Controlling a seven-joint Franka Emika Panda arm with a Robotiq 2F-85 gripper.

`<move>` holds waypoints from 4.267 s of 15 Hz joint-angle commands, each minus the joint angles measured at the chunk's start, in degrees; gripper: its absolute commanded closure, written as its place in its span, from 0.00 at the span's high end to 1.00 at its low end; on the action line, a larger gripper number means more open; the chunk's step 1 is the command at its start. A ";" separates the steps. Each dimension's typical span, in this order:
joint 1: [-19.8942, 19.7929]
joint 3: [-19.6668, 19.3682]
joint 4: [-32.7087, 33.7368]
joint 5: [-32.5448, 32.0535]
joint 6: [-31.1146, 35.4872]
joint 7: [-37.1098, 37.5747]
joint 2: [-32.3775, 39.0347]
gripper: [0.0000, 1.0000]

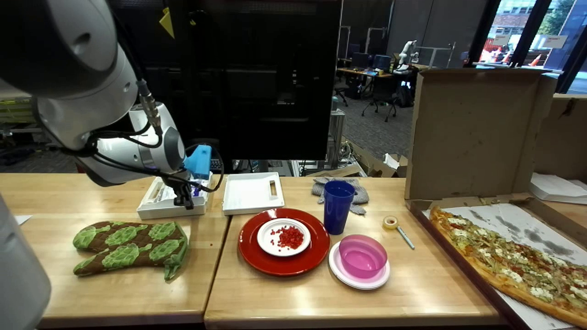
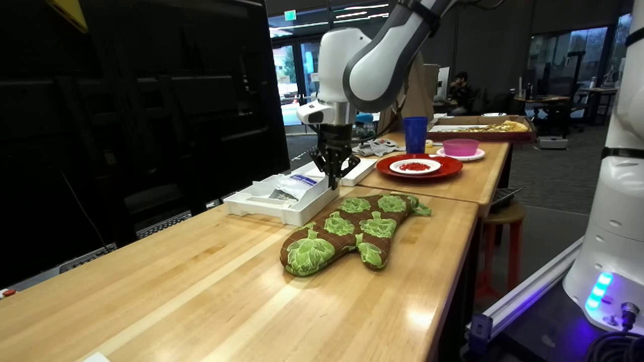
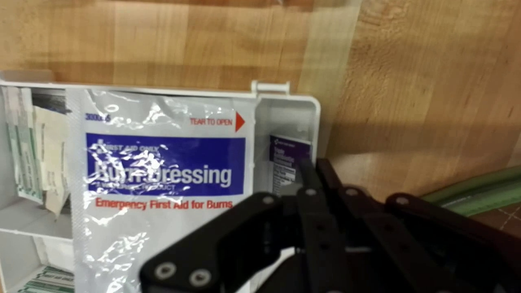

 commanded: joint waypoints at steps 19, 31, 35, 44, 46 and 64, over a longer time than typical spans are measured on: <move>2.77 3.65 10.98 -11.33 -10.68 -9.68 6.58 0.01; 0.15 0.08 11.47 -16.82 -10.21 -17.56 5.51 0.01; -0.32 -0.32 10.85 -16.26 -10.05 -17.77 4.31 0.40; -0.49 1.45 1.91 2.07 -6.10 -14.56 -2.59 0.99; -0.01 1.64 -0.78 6.07 -4.19 -14.64 -4.24 1.00; 3.49 1.04 -7.44 10.26 3.54 -13.75 -8.04 0.41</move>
